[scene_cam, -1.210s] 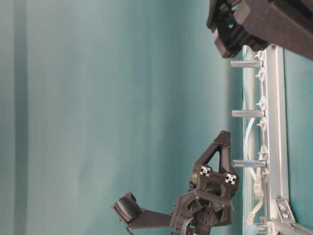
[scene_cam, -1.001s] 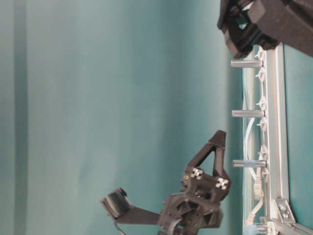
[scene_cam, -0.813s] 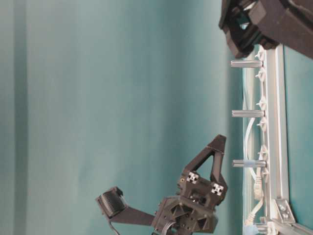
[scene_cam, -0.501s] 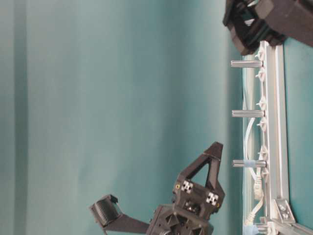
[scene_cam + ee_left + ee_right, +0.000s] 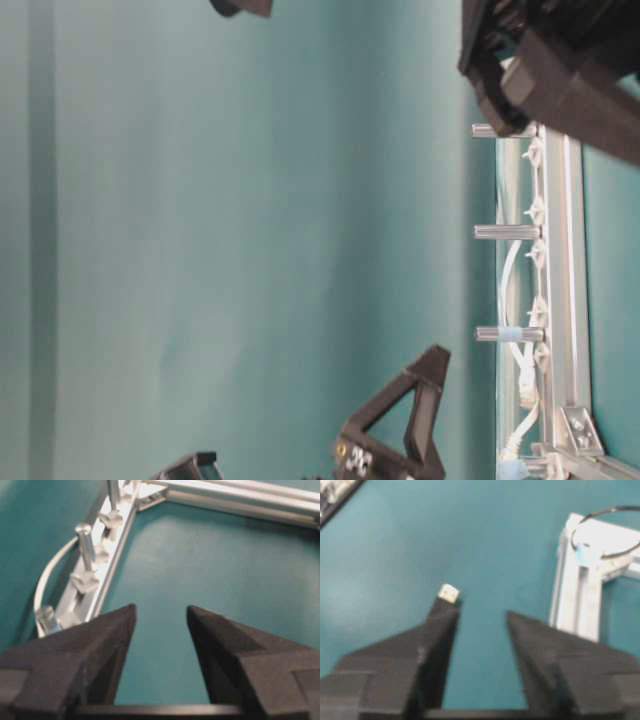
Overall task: Insert the wire through the string loop located on the left side.
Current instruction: 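Open both grippers and move the right gripper above the black USB plug, then lower the right gripper and close it on the USB cable behind the plug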
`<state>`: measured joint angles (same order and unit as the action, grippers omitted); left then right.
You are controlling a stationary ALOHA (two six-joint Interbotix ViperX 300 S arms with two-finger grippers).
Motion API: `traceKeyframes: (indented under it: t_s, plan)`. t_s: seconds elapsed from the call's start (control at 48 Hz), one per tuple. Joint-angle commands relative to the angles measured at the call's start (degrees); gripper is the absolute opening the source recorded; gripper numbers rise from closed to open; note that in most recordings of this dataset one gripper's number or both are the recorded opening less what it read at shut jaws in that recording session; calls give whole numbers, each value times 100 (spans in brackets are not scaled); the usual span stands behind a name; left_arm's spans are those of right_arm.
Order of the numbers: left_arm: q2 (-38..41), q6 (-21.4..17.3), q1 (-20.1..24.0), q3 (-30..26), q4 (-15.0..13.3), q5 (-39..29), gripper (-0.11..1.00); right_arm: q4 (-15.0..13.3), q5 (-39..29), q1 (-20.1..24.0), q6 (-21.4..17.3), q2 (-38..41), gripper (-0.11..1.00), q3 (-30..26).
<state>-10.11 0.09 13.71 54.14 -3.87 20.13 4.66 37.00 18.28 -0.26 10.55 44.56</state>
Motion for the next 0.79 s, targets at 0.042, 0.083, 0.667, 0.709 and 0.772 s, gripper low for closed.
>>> traceKeyframes:
  t_s: [0.042, 0.083, 0.667, 0.709, 0.772]
  plan:
    - [-299, -26, -44, 26, 26, -185, 61, 343, 26, 149, 70, -97, 50, -88]
    - [-352, -26, -44, 53, 26, -246, 64, 501, 26, 202, 123, -97, 51, -97]
    - [-721, -9, -62, 255, 26, -712, 80, 2180, 255, 642, 923, -97, 57, -79]
    - [-721, -9, -70, 255, 26, -712, 80, 2197, 255, 650, 923, -97, 59, -79]
    - [-721, -9, -79, 255, 26, -721, 80, 2206, 255, 677, 923, -97, 62, -88]
